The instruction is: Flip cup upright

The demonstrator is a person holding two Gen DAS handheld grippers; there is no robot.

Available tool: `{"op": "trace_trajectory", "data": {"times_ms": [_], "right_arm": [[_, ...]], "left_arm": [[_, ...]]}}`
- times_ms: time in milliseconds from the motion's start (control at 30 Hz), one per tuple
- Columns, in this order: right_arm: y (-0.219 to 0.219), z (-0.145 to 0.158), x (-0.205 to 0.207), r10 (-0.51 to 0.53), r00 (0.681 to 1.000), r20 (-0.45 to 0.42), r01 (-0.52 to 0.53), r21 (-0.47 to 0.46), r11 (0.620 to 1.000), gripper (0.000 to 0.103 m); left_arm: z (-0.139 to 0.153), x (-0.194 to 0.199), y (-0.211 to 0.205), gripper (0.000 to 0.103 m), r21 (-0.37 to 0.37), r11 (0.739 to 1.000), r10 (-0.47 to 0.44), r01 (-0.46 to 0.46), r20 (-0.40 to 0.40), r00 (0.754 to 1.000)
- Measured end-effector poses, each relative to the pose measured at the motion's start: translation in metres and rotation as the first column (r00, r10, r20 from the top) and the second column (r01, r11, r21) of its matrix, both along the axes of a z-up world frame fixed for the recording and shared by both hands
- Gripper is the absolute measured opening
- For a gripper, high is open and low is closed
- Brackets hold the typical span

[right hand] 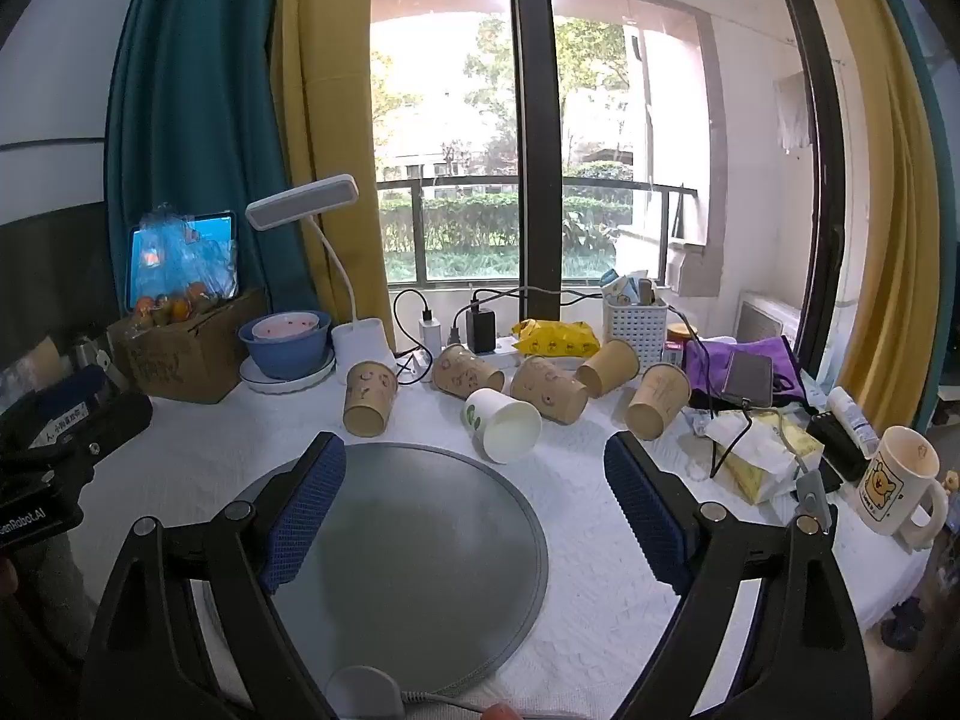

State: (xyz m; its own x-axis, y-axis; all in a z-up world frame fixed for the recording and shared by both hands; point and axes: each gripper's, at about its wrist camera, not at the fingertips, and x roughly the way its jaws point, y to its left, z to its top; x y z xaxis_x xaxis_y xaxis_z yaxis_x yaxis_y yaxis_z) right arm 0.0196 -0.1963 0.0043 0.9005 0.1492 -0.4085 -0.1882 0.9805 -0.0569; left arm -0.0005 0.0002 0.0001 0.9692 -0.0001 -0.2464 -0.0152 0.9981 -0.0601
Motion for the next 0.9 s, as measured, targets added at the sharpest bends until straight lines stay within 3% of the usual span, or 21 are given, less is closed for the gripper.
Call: {"op": "trace_trajectory", "data": {"times_ms": [900], "right_arm": [[0.0010,-0.0004,-0.0001,0.002,1.000,0.014,-0.002,0.001,1.000,0.090]], "left_arm": [[0.0007,-0.0001,-0.0003,0.096,0.005,1.000,-0.001,0.001,-0.003,1.000]]}}
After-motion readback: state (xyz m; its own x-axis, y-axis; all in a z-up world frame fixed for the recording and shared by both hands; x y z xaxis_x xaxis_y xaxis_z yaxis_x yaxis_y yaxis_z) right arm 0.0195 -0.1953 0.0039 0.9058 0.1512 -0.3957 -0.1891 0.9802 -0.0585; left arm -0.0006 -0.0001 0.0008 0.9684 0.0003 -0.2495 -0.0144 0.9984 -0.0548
